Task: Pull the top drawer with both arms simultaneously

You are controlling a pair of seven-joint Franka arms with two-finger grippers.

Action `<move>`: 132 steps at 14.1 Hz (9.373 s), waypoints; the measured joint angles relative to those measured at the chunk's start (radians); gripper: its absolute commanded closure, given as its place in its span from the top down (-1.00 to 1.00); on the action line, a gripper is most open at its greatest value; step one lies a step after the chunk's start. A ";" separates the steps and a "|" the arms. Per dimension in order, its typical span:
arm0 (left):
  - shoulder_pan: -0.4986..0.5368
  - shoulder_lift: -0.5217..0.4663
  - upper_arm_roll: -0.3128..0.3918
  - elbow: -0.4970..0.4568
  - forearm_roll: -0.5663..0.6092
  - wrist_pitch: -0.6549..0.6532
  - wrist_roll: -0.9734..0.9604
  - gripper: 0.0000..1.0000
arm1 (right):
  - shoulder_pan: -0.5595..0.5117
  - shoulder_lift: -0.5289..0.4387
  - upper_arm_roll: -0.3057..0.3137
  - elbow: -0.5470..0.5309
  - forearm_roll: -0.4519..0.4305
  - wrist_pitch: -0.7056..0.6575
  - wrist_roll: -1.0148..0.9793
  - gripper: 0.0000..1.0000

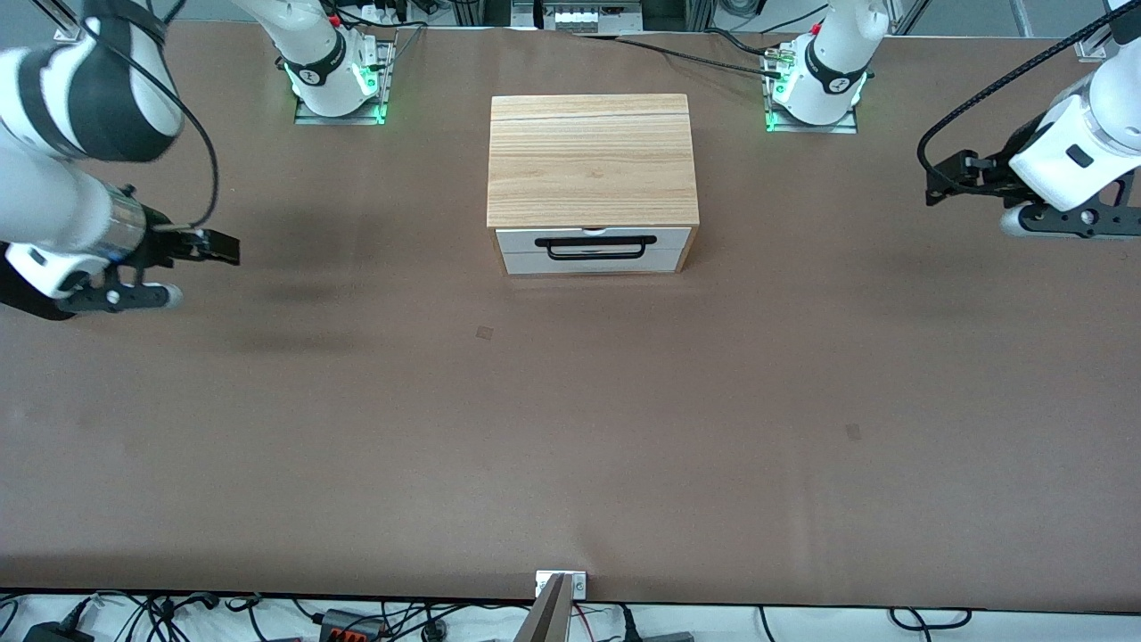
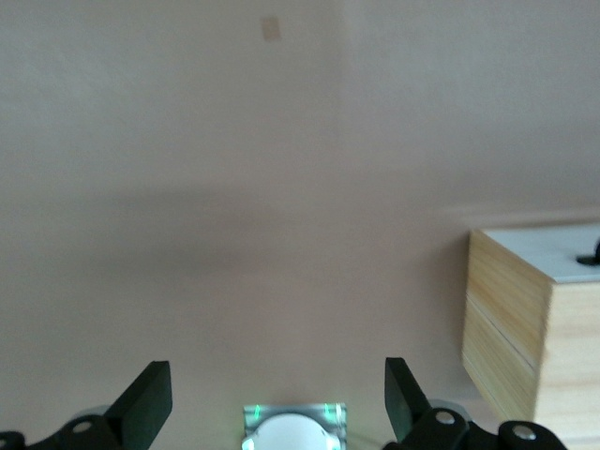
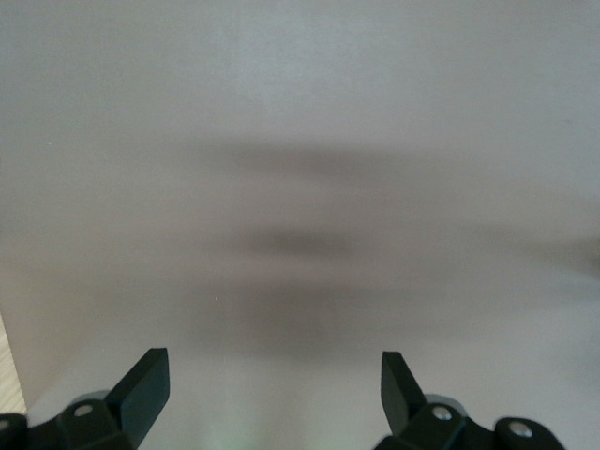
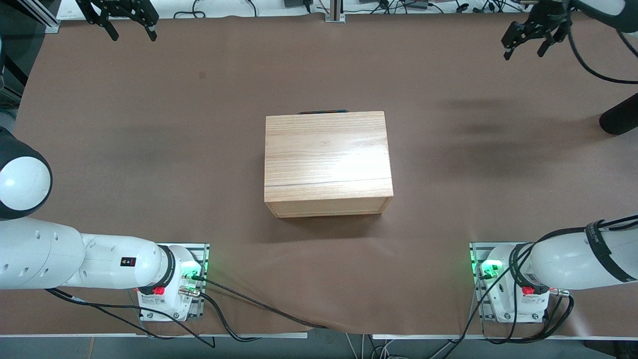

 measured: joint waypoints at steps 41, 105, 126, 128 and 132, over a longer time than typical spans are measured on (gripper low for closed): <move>-0.116 0.557 -0.117 -0.589 -1.707 0.369 1.254 0.21 | 0.261 0.513 0.166 -0.160 1.764 0.031 -1.041 0.84; 0.116 0.729 -0.124 -0.076 -1.329 0.236 1.029 1.00 | 0.221 0.732 0.142 0.310 1.774 0.084 -0.840 1.00; 0.115 0.420 -0.151 0.336 -0.002 -0.164 0.164 1.00 | 0.182 0.354 -0.182 0.481 0.432 -0.197 0.138 1.00; 0.079 0.344 -0.141 0.315 0.058 -0.148 0.034 1.00 | 0.157 0.315 -0.184 0.491 0.300 -0.194 0.147 1.00; 0.041 0.134 -0.068 0.074 0.068 0.143 -0.112 1.00 | 0.034 0.226 -0.110 0.509 0.124 -0.162 0.144 1.00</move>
